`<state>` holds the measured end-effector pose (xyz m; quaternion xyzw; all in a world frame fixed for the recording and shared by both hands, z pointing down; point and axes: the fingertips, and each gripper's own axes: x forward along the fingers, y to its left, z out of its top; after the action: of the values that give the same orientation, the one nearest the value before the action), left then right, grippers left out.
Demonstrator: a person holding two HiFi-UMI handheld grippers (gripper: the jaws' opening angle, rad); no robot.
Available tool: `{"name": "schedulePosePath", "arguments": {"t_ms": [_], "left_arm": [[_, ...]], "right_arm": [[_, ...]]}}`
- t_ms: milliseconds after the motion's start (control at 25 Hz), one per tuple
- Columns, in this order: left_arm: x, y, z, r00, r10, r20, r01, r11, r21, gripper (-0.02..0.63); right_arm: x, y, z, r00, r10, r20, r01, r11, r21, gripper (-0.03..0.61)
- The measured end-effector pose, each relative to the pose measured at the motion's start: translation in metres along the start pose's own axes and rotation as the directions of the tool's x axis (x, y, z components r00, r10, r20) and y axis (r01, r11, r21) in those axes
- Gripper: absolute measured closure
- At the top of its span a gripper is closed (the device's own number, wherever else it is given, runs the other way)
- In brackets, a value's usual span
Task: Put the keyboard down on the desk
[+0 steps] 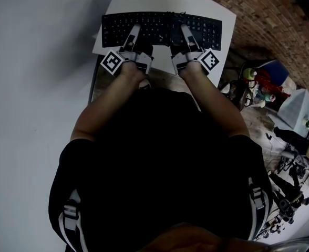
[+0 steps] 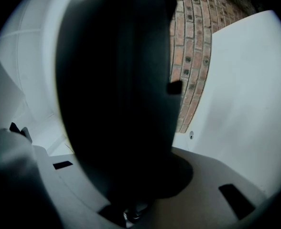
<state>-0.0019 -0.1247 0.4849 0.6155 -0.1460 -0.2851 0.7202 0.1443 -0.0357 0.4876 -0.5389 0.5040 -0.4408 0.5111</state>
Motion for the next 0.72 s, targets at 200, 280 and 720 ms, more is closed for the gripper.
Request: {"name": "schedulePosePath", "arguments": {"t_ms": [200,280,720], "left_arm": [[-0.0004,-0.0019,-0.0004,1.0,-0.01,-0.016,0.01,1.0,0.002,0.523],[0.0008,-0.0014,-0.0005,1.0,-0.011,-0.021,0.011,1.0,0.001,0.523],[0.0041,-0.0034,-0.0005,0.999,-0.004,-0.045,0.004,1.0,-0.005,0.522]], "right_arm": [[-0.0016,0.0044,-0.0014,1.0,0.013,0.012,-0.013,1.0,-0.006,0.442],[-0.0016,0.0033,-0.0012,1.0,0.013,0.018,-0.013,1.0,-0.003,0.442],[-0.0024,0.0047,-0.0004,0.999,0.007,0.036,-0.007,1.0,-0.01,0.442]]}}
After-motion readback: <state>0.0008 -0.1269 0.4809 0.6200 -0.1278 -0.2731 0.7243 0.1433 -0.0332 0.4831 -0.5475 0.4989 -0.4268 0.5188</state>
